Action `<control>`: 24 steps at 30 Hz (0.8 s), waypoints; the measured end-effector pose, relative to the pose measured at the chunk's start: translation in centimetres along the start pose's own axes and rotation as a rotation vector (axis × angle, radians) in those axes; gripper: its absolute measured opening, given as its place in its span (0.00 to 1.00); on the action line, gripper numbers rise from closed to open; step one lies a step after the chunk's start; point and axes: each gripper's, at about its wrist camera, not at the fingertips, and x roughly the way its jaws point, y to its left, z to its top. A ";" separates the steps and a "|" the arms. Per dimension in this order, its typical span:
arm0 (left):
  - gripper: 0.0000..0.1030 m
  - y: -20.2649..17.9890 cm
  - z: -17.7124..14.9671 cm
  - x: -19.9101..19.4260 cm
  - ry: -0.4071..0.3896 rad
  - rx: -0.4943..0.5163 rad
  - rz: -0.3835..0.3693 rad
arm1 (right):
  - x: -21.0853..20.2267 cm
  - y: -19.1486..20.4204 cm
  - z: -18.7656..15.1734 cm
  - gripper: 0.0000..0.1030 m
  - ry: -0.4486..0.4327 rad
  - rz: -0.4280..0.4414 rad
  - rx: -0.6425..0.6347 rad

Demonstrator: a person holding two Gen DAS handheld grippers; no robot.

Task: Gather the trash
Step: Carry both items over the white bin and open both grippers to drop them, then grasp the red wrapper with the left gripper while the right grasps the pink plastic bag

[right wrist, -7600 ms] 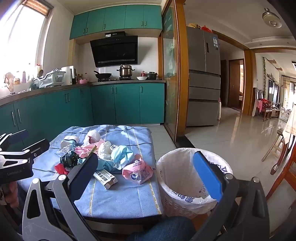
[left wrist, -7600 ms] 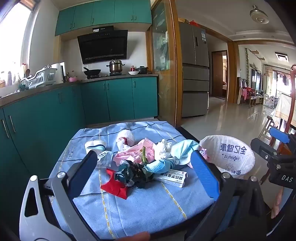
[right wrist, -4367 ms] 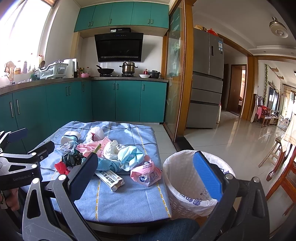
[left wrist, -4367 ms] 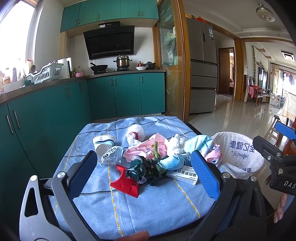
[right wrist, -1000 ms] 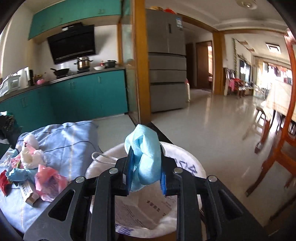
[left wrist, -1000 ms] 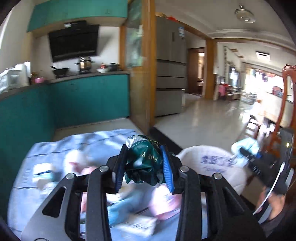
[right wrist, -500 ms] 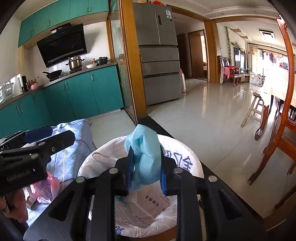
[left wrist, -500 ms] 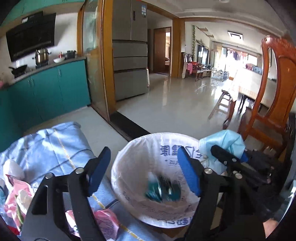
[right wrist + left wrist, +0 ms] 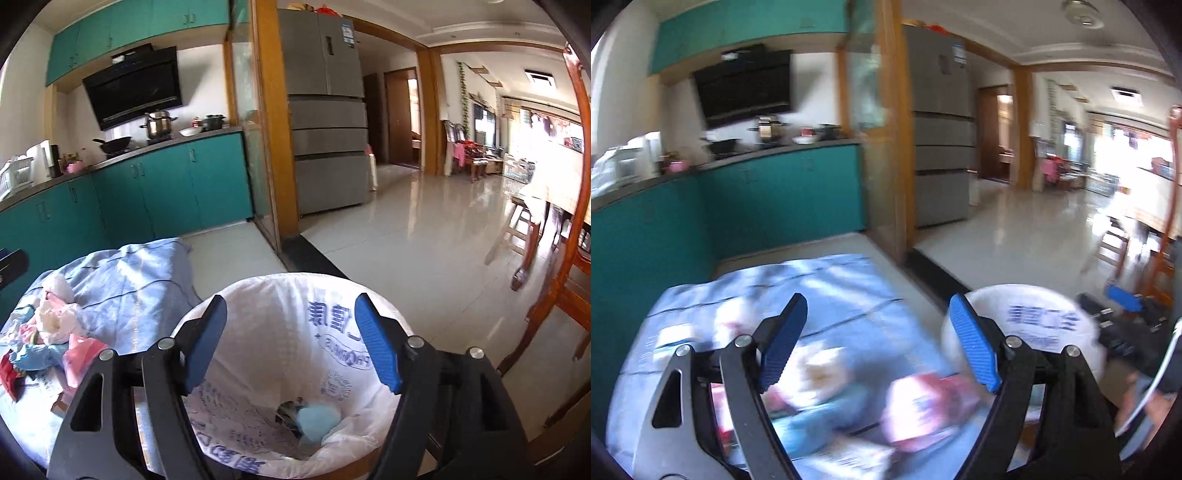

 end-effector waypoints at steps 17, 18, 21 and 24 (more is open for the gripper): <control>0.81 15.6 -9.0 -4.4 0.230 -0.175 0.271 | 4.1 15.1 -3.2 0.84 0.286 0.451 -0.233; 0.81 15.7 -9.5 -4.2 0.245 -0.168 0.266 | 4.1 15.3 -3.4 0.84 0.291 0.449 -0.232; 0.83 15.4 -10.3 -2.9 0.285 -0.155 0.261 | 4.2 15.8 -3.6 0.84 0.286 0.426 -0.243; 0.83 15.2 -11.2 -2.1 0.304 -0.155 0.252 | 4.1 16.0 -3.9 0.84 0.276 0.410 -0.263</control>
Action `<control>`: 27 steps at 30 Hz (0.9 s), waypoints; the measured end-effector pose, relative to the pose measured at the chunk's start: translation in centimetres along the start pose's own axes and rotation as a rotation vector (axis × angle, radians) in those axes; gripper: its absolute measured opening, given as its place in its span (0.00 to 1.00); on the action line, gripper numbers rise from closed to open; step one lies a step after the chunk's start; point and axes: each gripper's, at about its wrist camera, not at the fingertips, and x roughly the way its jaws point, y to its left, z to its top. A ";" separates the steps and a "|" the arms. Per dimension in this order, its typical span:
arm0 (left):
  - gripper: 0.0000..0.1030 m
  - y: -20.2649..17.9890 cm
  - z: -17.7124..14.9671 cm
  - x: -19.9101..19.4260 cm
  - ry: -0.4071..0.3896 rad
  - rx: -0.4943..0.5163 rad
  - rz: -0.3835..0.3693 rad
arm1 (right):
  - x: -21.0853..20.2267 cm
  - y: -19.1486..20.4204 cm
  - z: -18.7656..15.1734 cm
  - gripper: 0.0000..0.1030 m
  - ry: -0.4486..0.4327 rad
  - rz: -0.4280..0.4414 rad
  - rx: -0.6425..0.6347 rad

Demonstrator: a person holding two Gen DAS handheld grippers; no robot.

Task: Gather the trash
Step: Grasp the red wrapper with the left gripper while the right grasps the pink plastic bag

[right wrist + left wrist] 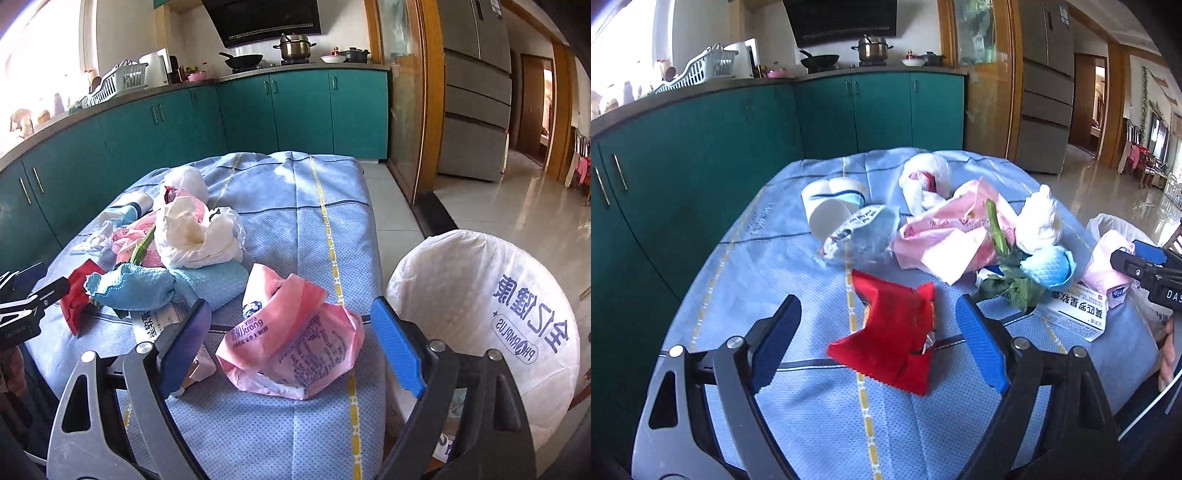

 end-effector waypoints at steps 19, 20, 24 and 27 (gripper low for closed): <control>0.72 -1.8 -0.6 1.8 0.046 0.101 0.026 | 1.7 1.4 -0.3 0.74 0.030 -0.030 -0.089; 0.70 -1.8 -0.6 1.8 0.048 0.104 0.023 | 1.7 1.3 -0.4 0.74 0.029 -0.026 -0.087; 0.60 -2.0 -0.9 2.0 0.061 0.115 0.015 | 1.6 1.3 -0.4 0.74 0.027 -0.024 -0.083; 0.57 -2.0 -1.0 2.1 0.066 0.122 0.015 | 1.6 1.3 -0.4 0.74 0.027 -0.023 -0.081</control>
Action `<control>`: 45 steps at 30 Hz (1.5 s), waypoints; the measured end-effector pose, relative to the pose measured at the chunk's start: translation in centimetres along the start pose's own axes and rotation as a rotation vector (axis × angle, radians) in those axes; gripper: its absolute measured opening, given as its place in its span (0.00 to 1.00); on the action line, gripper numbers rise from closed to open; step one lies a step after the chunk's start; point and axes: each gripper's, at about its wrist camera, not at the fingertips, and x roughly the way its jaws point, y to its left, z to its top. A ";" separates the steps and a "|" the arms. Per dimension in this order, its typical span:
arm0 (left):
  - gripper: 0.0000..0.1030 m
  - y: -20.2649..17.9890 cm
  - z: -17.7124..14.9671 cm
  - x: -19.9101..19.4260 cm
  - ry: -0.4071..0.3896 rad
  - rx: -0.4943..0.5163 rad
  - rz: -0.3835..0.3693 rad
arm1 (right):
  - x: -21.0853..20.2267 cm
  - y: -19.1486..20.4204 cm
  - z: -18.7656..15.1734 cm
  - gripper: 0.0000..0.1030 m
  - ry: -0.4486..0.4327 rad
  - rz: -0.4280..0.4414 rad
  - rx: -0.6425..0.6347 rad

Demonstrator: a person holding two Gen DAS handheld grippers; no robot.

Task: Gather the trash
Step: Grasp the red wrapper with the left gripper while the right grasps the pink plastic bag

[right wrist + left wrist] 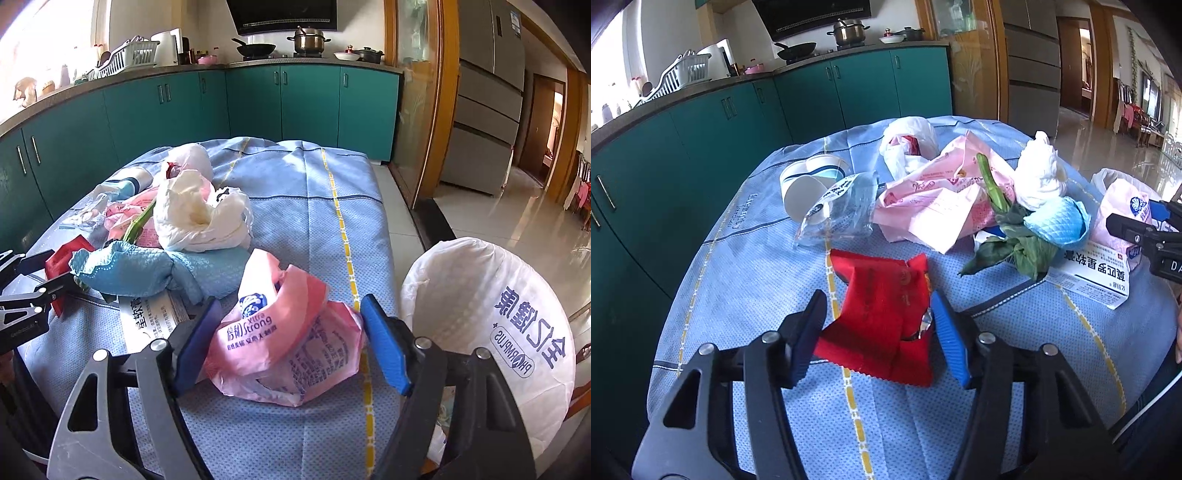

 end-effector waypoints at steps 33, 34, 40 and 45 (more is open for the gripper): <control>0.50 1.9 1.4 -6.4 -0.206 -0.065 0.056 | -3.6 2.1 -0.5 0.74 -0.141 -0.004 -0.081; 0.50 1.9 1.4 -6.5 -0.209 -0.066 0.058 | -3.7 2.0 -0.5 0.74 -0.145 -0.003 -0.084; 0.50 1.8 1.5 -7.0 -0.222 -0.067 0.061 | -3.8 2.2 -0.6 0.74 -0.151 0.002 -0.090; 0.50 1.7 1.7 -7.3 -0.238 -0.069 0.062 | -3.9 2.2 -0.6 0.74 -0.158 0.004 -0.091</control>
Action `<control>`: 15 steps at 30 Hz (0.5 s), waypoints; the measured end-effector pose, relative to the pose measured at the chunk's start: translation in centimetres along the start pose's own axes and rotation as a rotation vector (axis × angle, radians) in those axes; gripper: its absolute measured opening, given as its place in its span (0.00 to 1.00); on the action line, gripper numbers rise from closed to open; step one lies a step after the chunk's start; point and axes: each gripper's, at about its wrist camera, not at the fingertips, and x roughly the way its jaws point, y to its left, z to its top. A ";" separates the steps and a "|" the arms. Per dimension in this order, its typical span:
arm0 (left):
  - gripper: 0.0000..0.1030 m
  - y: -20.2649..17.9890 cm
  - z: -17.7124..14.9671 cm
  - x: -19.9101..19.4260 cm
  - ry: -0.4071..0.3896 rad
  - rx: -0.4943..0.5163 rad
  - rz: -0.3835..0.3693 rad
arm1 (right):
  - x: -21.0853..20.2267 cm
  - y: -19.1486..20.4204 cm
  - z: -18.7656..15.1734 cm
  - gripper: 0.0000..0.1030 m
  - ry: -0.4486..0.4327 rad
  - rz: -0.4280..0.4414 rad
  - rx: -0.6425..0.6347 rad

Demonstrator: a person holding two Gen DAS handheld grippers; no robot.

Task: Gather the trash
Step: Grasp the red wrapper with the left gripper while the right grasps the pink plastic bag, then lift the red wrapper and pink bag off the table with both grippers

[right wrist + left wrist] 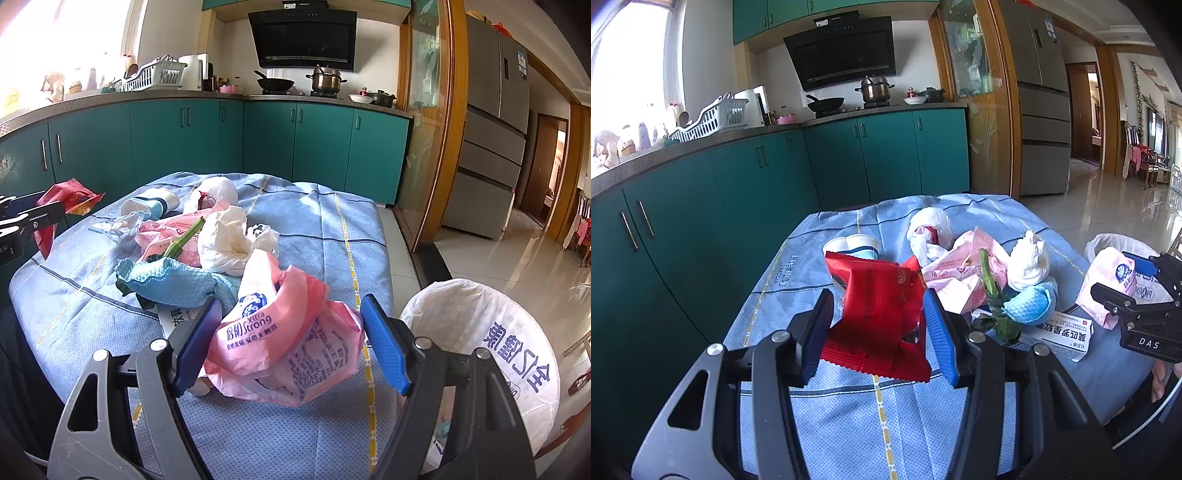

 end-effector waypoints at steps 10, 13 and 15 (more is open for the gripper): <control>0.50 -0.3 0.4 -0.8 -0.032 0.000 -0.002 | -0.3 0.1 0.1 0.74 -0.012 0.003 0.000; 0.50 -0.3 0.5 -1.0 -0.038 -0.002 -0.003 | -0.4 0.1 0.2 0.74 -0.017 0.004 0.000; 0.50 -0.3 0.6 -1.1 -0.041 -0.002 -0.004 | -0.5 0.1 0.1 0.74 -0.021 0.005 0.000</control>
